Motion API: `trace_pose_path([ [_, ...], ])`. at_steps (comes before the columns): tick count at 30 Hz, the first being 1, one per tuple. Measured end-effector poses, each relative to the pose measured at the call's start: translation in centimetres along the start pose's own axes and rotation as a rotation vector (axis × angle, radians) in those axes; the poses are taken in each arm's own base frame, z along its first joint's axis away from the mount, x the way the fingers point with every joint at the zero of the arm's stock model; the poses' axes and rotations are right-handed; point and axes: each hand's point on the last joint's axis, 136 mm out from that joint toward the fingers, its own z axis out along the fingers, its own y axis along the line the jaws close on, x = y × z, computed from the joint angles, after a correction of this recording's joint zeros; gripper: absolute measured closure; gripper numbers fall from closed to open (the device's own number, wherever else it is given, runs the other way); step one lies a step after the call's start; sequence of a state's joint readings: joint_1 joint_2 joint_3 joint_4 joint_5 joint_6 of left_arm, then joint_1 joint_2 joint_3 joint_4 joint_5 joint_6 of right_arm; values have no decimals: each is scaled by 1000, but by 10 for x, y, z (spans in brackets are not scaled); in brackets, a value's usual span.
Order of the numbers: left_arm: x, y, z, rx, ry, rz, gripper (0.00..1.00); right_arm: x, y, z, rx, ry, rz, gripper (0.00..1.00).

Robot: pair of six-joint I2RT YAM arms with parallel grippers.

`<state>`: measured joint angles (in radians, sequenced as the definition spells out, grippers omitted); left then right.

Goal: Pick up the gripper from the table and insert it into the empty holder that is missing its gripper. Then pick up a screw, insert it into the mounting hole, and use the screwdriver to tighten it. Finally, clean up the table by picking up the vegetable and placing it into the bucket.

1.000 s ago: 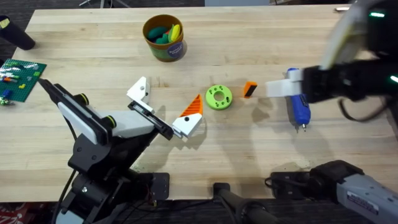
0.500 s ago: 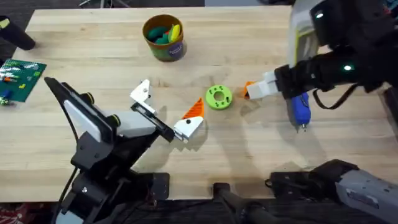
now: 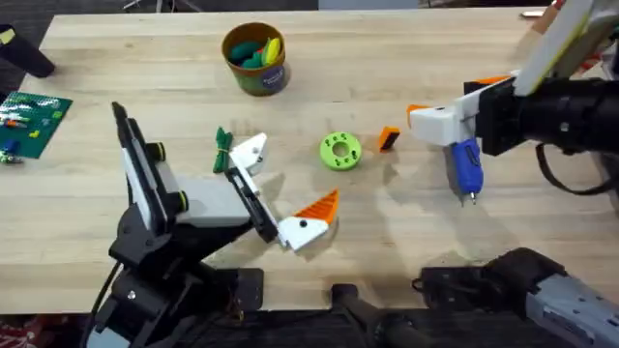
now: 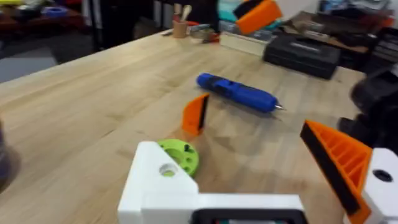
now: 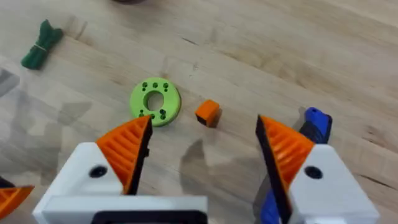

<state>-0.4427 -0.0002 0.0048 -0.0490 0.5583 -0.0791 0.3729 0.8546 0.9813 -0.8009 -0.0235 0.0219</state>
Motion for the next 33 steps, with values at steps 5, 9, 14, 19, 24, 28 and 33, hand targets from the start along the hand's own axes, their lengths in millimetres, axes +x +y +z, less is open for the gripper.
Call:
trace_pose_path([
  [5,2,-19,-1,113,11,-2,12,0,0,1,0,3,0,33],
  [9,3,-30,-3,175,18,-4,12,1,0,1,0,6,0,33],
  [14,4,-35,-4,207,23,-6,12,2,0,1,0,11,1,33],
  [19,6,-39,-4,226,28,-9,12,2,0,1,0,10,1,33],
  [24,6,-40,-5,237,30,-10,12,2,0,1,0,10,7,33],
  [28,6,-41,-5,239,30,-10,12,2,0,1,1,10,62,33],
  [33,6,-41,-5,241,30,-10,12,6,-1,5,8,47,127,33],
])
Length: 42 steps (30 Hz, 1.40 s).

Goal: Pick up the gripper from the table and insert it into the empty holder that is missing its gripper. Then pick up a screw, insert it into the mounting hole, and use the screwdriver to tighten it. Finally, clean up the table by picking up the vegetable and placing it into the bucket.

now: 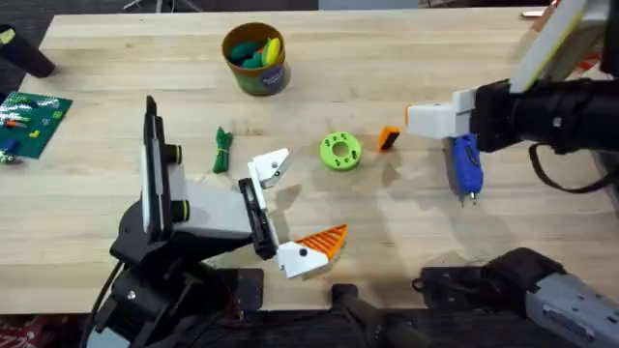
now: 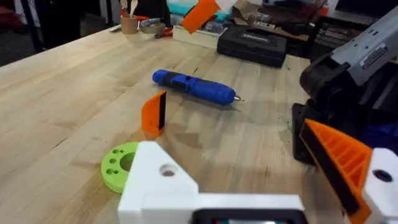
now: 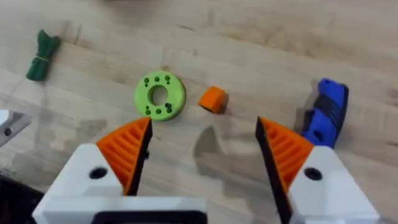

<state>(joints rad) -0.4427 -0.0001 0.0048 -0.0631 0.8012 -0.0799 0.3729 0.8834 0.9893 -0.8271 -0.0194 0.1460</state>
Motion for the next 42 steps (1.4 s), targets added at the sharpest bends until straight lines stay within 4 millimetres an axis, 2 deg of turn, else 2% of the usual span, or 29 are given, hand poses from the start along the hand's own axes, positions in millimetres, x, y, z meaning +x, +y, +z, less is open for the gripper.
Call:
trace_pose_path([
  [10,0,0,0,0,0,-1,12,3,-1,-1,53,219,153,33],
  [22,0,-1,0,4,1,-3,12,15,11,45,78,433,201,33],
  [28,0,-1,0,5,1,-4,12,26,12,63,92,513,239,33],
  [35,0,-1,0,8,1,-4,12,40,9,94,135,606,291,33],
  [42,0,-2,0,9,1,-4,12,51,7,107,160,659,311,33],
])
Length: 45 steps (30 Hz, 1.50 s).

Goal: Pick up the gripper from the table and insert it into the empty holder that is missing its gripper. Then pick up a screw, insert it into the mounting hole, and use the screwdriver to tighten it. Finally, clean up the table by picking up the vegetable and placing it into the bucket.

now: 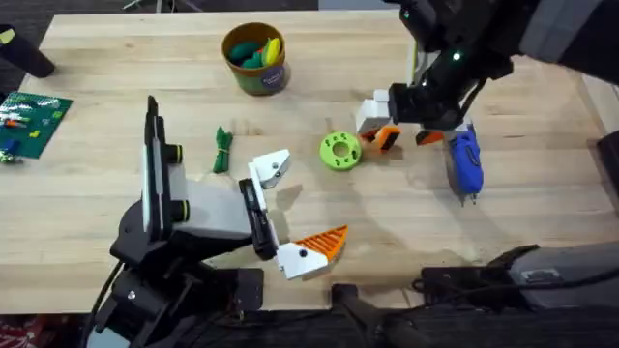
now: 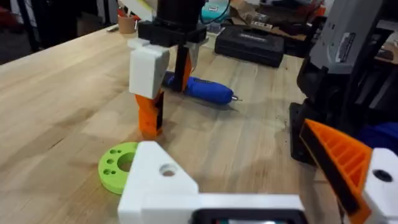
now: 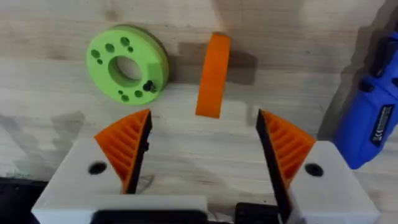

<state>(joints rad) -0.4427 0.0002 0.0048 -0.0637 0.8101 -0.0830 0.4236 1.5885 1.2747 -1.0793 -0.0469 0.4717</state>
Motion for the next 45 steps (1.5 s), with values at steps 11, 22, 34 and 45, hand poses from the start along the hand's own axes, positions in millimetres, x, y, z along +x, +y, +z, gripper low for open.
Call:
trace_pose_path([
  [11,0,0,0,2,0,0,12,-19,-4,24,57,-17,76,32],
  [22,0,0,0,2,0,0,12,-22,-5,25,67,-31,109,280],
  [34,0,0,0,2,0,0,12,-23,-6,25,68,-36,114,600],
  [45,0,0,0,2,0,0,12,-24,-6,24,69,-41,114,982],
])
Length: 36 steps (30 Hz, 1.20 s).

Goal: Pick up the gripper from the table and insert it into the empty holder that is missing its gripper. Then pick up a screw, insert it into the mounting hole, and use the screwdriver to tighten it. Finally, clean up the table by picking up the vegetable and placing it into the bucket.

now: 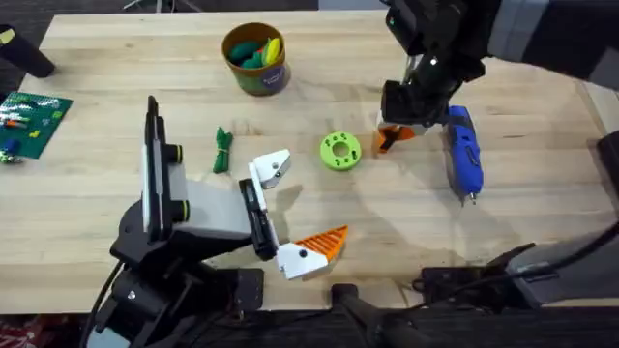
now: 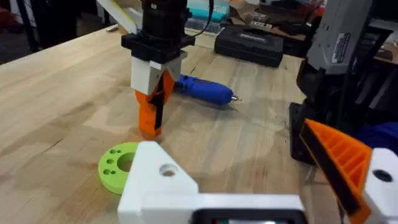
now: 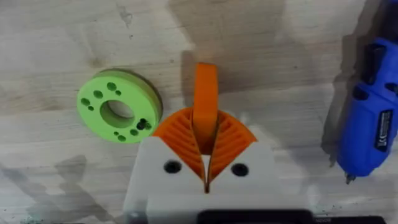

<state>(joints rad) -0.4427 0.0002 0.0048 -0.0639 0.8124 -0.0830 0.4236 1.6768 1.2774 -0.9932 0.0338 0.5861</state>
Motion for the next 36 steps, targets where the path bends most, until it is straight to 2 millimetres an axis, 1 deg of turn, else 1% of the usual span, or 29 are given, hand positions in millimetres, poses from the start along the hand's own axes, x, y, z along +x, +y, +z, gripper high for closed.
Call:
trace_pose_path([
  [19,0,0,0,0,0,0,12,-1,1,0,-3,-4,-11,983],
  [23,0,0,0,0,0,0,12,-3,2,-7,-7,-11,-41,983],
  [25,0,0,0,0,0,0,13,-4,3,-18,-15,-23,-51,983],
  [27,0,0,0,0,0,0,13,-8,5,-33,-31,-49,-63,983],
  [30,0,0,0,0,0,0,13,-12,8,-65,-64,-106,-88,983],
  [36,0,0,0,0,0,0,14,-12,12,-128,-162,-243,-124,984],
])
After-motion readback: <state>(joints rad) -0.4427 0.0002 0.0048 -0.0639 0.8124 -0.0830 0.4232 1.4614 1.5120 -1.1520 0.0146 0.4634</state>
